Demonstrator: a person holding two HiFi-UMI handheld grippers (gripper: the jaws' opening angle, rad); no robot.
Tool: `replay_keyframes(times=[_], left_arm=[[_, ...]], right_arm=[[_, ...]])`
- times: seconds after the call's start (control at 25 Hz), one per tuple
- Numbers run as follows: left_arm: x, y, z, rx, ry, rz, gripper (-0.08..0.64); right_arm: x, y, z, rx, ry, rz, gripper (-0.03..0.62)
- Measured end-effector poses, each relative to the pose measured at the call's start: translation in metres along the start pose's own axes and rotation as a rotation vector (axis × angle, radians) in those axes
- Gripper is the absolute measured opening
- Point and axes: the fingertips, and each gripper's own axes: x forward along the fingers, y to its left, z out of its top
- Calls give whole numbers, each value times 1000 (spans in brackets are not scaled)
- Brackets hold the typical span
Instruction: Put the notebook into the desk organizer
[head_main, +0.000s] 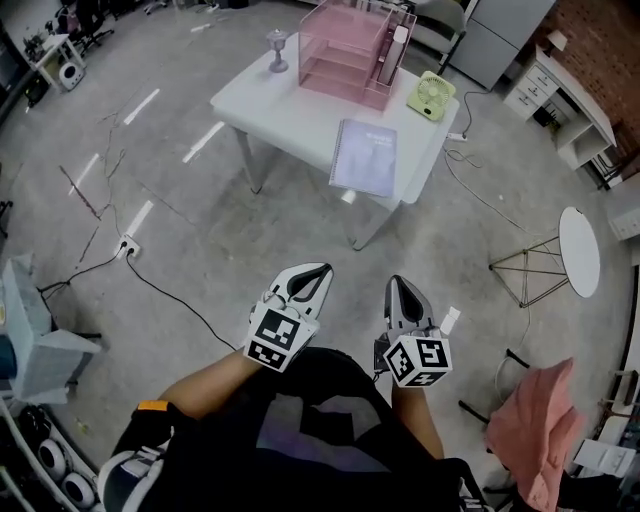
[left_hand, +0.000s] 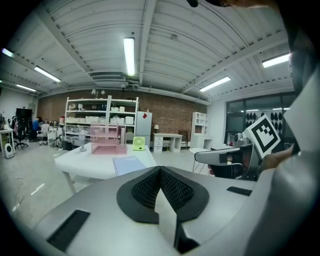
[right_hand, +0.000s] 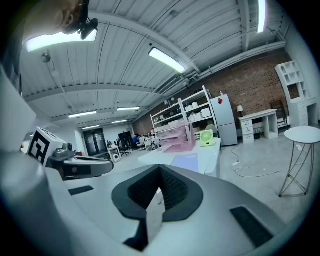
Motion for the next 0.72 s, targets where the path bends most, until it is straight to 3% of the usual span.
replay_keyframes(times=[0.28, 0.48, 0.72], left_arm=[[14, 57, 9, -14, 9, -61, 15], [30, 92, 15, -41, 23, -82, 106], [66, 115, 10, -130, 63, -99, 144]], right_arm=[[44, -2, 18, 30, -32, -98, 17], [68, 0, 24, 2, -21, -141, 17], [89, -14, 23, -14, 7, -140, 17]])
